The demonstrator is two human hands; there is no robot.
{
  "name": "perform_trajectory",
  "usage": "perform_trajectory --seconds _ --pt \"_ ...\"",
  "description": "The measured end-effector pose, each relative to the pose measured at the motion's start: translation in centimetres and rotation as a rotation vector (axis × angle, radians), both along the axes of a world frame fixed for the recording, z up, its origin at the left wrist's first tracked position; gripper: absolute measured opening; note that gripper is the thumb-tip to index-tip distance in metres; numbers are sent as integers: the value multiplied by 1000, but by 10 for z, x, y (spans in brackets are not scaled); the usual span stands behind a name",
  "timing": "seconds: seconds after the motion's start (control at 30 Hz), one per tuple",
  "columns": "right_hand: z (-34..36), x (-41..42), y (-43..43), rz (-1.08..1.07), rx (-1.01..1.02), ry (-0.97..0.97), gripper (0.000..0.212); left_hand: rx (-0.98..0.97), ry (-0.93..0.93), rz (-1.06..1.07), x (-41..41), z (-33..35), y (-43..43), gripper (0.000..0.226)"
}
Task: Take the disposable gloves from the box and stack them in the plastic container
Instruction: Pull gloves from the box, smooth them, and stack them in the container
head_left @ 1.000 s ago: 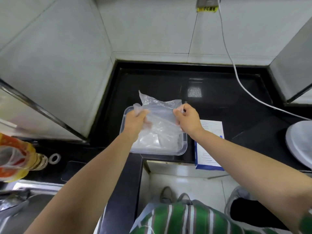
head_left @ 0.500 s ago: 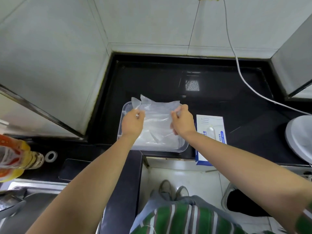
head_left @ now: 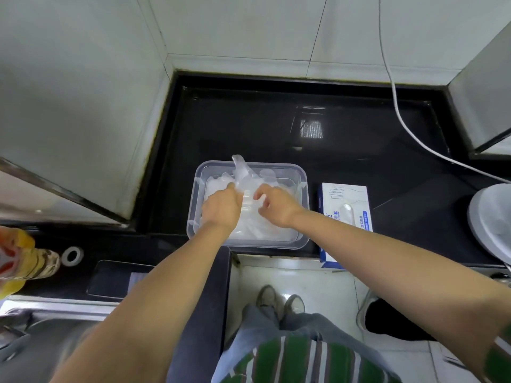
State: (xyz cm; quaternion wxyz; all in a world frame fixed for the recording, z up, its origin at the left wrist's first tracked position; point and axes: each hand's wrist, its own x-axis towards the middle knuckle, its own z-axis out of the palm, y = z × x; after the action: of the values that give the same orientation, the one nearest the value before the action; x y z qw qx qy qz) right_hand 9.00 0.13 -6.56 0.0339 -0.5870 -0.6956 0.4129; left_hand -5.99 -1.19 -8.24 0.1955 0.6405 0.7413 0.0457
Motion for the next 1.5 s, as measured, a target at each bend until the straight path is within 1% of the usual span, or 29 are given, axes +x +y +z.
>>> perform_trajectory --seconds 0.07,0.13,0.2,0.27,0.3,0.33,0.37,0.4,0.43,0.47,0.5,0.53,0.57,0.6,0.63,0.67,0.7,0.73,0.8,0.83,0.9,1.17,1.27,1.33,1.4,1.5 --pt "-16 2 -1 50 -145 -162 52 -30 11 -17 -4 2 1 28" --pt "-26 0 2 63 -209 -215 67 -47 40 -35 -8 4 1 29" --pt "-32 -4 4 64 -241 -225 75 -12 58 -22 -11 9 1 31" --pt "-34 -5 4 67 -251 -240 85 143 137 -27 -9 15 0 36" --pt "-35 -6 4 71 -260 -247 89 272 171 -51 -6 20 0 35" --pt "-36 -7 5 78 -270 -262 91 419 161 -91 -2 26 0 32" --pt "-37 -8 4 86 -287 -288 88 537 92 -152 5 32 0 27" --pt "-38 -8 5 102 -306 -311 78 584 7 -228 14 37 0 22" --pt "-38 -9 5 110 -317 -324 57 560 -86 -308 23 43 -1 16" --pt "-39 -8 6 102 -329 -328 36 470 -159 -356 33 44 -1 10" --pt "-41 -7 6 80 -342 -327 25 340 -218 -362 41 42 0 3" --pt "-41 -6 5 63 -350 -328 26 170 -237 -315 47 36 3 5" --pt "-42 -6 6 56 -355 -328 37 -20 -233 -247 49 26 5 10" --pt "-43 -5 6 62 -357 -328 53 -182 -218 -172 48 14 9 13" --pt "-43 -5 6 73 -353 -320 74 -292 -193 -109 42 3 10 22" --pt "-43 -5 6 85 -347 -304 93 -359 -137 -73 34 -7 11 39" --pt "-43 -6 6 96 -342 -286 107 -387 -64 -59 25 -16 11 56" --pt "-44 -6 6 106 -336 -278 115 -392 22 -59 15 -22 10 71" --pt "-48 -6 6 106 -321 -292 120 -413 144 -86 3 -29 8 93" --pt "-50 -6 4 108 -308 -304 120 -432 168 -104 0 -31 6 98" --pt "-55 -8 2 104 -277 -332 121 -460 187 -123 -1 -36 5 102" --pt "-66 -10 4 101 -230 -379 122 -518 180 -142 -3 -45 14 102" --pt "-66 -9 4 107 -245 -382 118 -543 155 -140 -3 -41 13 98" --pt "-64 -6 4 111 -214 -406 115 -519 126 -156 -3 -35 10 95" --pt "-61 2 4 109 -170 -419 113 -467 71 -149 0 -29 7 82" --pt "-54 19 5 139 -179 -431 113 -437 17 -127 9 -17 4 56"
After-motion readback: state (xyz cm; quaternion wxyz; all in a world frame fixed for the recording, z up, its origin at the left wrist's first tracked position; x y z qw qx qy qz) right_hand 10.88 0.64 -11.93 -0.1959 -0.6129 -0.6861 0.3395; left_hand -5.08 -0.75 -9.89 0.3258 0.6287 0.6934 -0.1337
